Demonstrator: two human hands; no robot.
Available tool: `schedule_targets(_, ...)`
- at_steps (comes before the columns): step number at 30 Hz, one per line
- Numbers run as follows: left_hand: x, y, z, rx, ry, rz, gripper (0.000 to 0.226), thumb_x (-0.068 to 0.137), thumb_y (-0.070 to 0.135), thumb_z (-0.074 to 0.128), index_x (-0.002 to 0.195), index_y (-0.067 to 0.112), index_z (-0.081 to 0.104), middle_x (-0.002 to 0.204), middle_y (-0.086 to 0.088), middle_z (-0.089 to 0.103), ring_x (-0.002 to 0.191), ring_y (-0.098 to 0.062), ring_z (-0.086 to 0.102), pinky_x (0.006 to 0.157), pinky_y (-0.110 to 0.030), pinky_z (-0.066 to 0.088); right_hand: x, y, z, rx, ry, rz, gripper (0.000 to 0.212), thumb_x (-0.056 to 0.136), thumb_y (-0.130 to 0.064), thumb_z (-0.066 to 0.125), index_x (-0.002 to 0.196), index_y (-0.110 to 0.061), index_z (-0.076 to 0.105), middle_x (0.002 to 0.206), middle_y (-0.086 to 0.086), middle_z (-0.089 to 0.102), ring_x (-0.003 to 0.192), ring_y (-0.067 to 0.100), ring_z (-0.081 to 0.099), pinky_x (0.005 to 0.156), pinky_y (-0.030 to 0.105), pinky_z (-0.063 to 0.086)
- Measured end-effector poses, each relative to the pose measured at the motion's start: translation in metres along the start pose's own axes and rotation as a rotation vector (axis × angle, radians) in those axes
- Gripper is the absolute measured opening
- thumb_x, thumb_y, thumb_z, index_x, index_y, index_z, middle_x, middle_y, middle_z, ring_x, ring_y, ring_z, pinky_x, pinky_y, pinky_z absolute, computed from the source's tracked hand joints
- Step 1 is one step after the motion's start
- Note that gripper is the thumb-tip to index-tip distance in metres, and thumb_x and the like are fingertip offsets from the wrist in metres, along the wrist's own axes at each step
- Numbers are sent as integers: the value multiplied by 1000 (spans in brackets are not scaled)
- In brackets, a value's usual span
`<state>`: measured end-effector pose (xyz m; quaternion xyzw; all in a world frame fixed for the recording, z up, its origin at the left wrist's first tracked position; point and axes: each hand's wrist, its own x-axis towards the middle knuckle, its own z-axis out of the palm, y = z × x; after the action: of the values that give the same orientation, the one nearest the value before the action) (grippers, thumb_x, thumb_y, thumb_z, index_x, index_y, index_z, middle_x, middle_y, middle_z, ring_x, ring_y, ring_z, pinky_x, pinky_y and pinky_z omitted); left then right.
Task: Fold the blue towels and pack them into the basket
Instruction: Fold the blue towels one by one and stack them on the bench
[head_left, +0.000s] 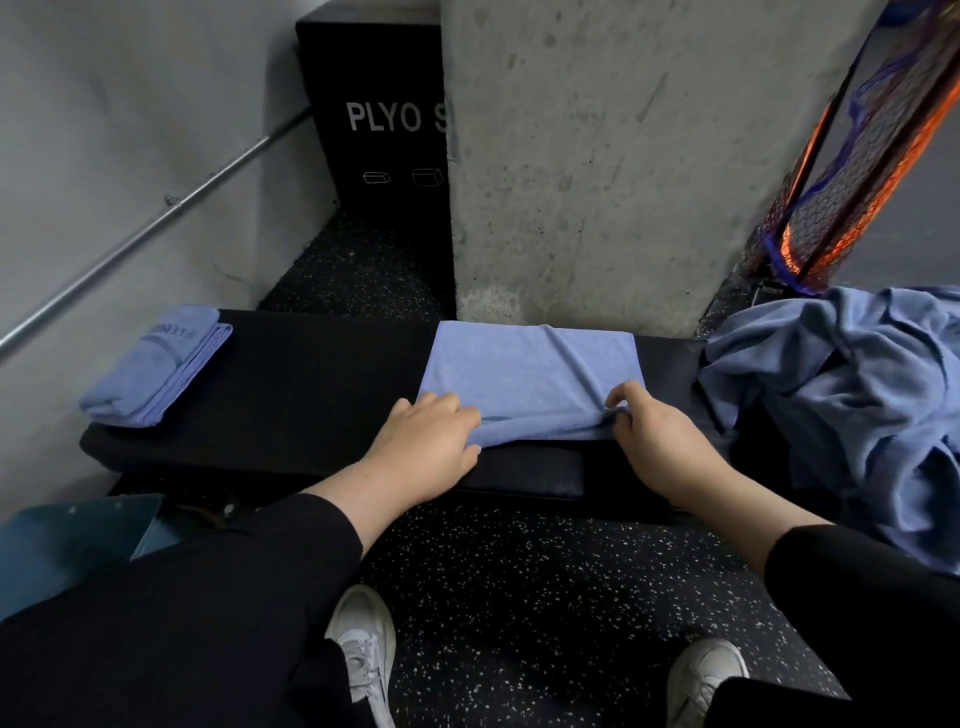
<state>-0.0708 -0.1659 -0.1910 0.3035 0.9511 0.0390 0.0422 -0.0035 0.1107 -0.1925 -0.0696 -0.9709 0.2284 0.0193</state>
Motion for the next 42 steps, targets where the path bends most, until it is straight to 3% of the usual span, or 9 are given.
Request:
schedule_targets(4, 7, 1, 1, -48, 31, -86, 18, 104, 27, 42, 87, 21, 46, 95, 5, 48, 99, -21, 47, 82, -37, 34, 1, -4, -1, -60, -14, -54, 20, 97, -30, 59, 112, -19, 50, 97, 10, 69, 93, 35, 62, 72, 40, 45)
schedule_targets(12, 18, -10, 1, -261, 73, -122, 32, 110, 23, 30, 130, 19, 55, 125, 0, 60, 118, -26, 53, 94, -38, 33, 3, -5, -14, -90, 1, -91, 19, 98, -32, 59, 96, -13, 61, 93, 7, 69, 91, 31, 62, 67, 35, 37)
schedule_targets(16, 19, -12, -4, -222, 27, -65, 35, 103, 40, 51, 134, 24, 52, 131, 5, 58, 126, -21, 49, 103, -39, 34, 2, 1, -16, -118, -76, -107, 15, 91, -20, 63, 105, -16, 62, 97, 5, 70, 92, 31, 64, 74, 37, 47)
schedule_targets(19, 14, -20, -6, -233, 18, -71, 46, 99, 18, 55, 143, 24, 45, 142, 4, 52, 132, -21, 46, 110, -41, 33, 3, 7, -20, -117, -128, -100, 15, 86, -14, 63, 101, -19, 63, 92, 2, 69, 88, 28, 63, 75, 37, 48)
schedule_targets(22, 7, -35, -14, -365, 89, -85, 17, 97, 15, 55, 111, 22, 61, 113, 4, 63, 104, -22, 59, 93, -43, 47, 4, 12, -25, -104, -141, -105, 10, 91, -15, 58, 87, -23, 61, 83, -4, 67, 81, 23, 59, 74, 36, 46)
schedule_targets(24, 3, -49, -19, -391, 84, -76, 7, 95, 17, 58, 90, 18, 61, 92, 3, 60, 85, -20, 58, 81, -44, 50, 3, 13, -29, -108, -171, -157, 28, 97, -18, 55, 72, -24, 46, 71, -9, 53, 72, 19, 50, 68, 35, 35)
schedule_targets(31, -12, -79, -39, -493, -158, -92, 19, 102, 19, 52, 94, 9, 66, 87, 9, 58, 80, -3, 48, 80, -31, 43, -13, 11, -45, 53, -335, -97, 37, 105, -38, 46, 80, -12, 52, 70, 0, 57, 66, 14, 49, 74, 33, 44)
schedule_targets(37, -27, -62, -65, -470, -298, -86, 25, 103, 20, 49, 84, 10, 61, 75, 6, 52, 68, -5, 44, 66, -24, 36, -20, 0, -69, -58, -485, -24, 40, 104, -47, 42, 90, -15, 61, 87, 2, 68, 84, 21, 65, 85, 35, 49)
schedule_targets(42, -42, -62, -62, -887, -550, -282, 37, 76, 27, 59, 98, 1, 72, 81, -12, 67, 73, -24, 62, 68, -33, 51, -33, -9, -81, 133, -786, 144, 26, 105, -37, 47, 96, -17, 60, 70, -4, 60, 58, 10, 64, 57, 29, 53)
